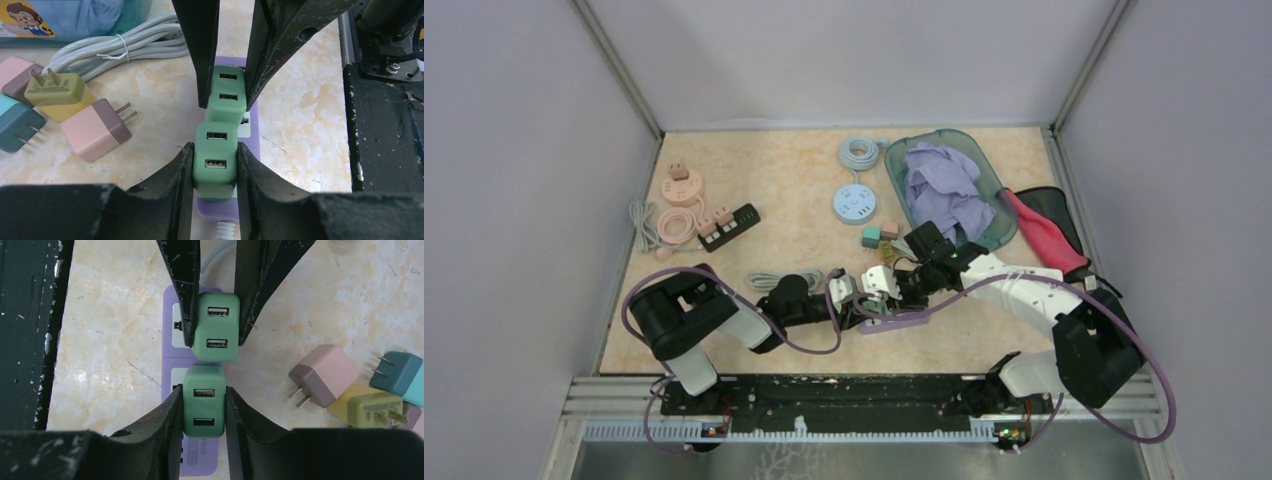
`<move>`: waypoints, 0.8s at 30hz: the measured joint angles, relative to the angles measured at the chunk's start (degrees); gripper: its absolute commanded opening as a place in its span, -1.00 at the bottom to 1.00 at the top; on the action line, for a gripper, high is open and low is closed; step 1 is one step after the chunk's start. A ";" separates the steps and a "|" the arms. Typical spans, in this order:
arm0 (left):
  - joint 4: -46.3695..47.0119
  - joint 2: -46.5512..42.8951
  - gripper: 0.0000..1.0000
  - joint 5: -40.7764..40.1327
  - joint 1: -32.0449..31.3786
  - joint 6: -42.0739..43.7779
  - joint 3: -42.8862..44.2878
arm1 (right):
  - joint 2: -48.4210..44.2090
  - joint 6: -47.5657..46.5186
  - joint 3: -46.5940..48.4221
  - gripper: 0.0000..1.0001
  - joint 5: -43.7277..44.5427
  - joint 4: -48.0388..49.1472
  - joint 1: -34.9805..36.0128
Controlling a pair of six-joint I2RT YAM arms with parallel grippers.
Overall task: Pull the plug off the socket
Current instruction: Remove the plug from the socket.
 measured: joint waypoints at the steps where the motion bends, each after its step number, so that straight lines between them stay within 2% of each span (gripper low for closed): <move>1: -0.04 0.04 -0.99 0.17 0.02 0.09 0.09 | 0.00 0.31 0.00 -1.00 -0.02 0.07 0.00; 14: -0.11 0.22 -1.00 1.27 0.04 1.03 0.24 | 0.02 5.97 -0.13 -1.00 -1.36 1.36 -1.29; 24: 0.70 -0.02 -1.00 -0.24 0.02 2.05 -0.24 | -0.44 1.88 -0.22 -1.00 -4.63 0.63 -5.16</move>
